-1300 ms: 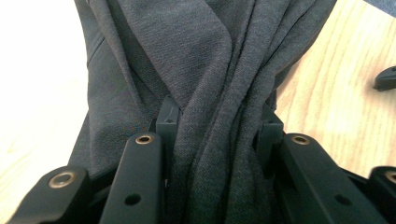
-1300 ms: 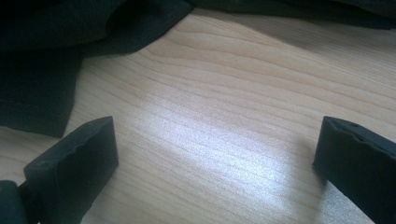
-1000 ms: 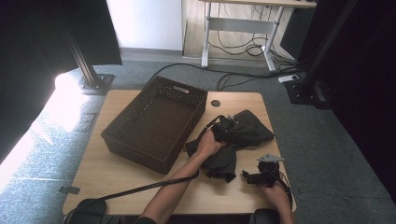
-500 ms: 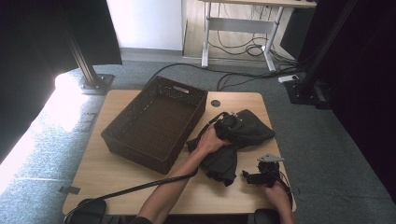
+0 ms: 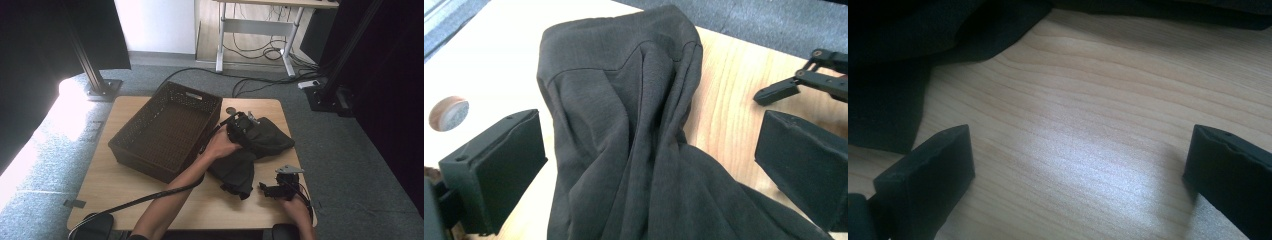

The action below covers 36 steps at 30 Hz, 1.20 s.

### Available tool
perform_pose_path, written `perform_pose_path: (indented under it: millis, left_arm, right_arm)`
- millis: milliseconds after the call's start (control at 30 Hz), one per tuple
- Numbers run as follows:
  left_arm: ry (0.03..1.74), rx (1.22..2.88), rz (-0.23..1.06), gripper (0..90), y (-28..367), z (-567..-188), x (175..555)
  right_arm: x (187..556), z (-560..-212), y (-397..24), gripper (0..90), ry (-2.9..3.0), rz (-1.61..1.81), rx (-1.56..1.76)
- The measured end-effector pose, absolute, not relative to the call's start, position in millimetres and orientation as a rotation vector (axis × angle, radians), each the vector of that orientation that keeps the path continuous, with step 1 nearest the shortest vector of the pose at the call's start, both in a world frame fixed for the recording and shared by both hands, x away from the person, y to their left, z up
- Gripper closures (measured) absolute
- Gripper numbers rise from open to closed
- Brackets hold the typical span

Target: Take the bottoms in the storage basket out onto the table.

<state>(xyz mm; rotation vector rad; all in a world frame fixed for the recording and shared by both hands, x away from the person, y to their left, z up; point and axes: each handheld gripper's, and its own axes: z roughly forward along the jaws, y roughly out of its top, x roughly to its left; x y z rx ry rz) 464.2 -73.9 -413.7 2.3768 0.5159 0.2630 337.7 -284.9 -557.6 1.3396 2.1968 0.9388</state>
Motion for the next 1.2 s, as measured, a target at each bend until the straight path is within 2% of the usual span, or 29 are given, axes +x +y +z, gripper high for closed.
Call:
perform_pose_path:
  millis: [467, 1200]
  left_arm:
    - [0.464, 2.326, 0.293, 0.0, -30, -388, 449]
    - [0.584, 2.271, 0.374, 0.0, 69, -377, 441]
  right_arm:
    - [338, -558, -284, 0.0, 2.193, 0.937, 1.346]
    - [338, -558, -283, 0.0, 2.186, 0.935, 1.355]
